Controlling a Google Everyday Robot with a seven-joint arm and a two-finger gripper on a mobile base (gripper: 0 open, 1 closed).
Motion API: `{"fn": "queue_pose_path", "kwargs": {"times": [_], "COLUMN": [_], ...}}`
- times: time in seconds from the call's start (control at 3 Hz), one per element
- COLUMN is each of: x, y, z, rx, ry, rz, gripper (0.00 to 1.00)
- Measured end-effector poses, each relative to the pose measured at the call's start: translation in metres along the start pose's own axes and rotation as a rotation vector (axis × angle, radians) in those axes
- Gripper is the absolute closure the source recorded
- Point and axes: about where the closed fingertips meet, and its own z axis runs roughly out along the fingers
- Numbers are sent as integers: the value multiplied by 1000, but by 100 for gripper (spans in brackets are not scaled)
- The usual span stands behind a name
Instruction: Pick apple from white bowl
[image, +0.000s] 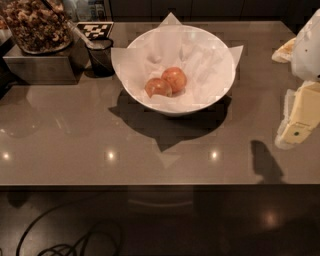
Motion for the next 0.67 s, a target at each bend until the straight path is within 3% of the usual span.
{"fn": "queue_pose_path", "kwargs": {"times": [0.33,0.67], "x": [-1,-13], "y": [-1,-13], "z": [-2,-1], "rx": [9,10], "ry": [-9,-104], "rz": [2,-7], "gripper": [0,0]}}
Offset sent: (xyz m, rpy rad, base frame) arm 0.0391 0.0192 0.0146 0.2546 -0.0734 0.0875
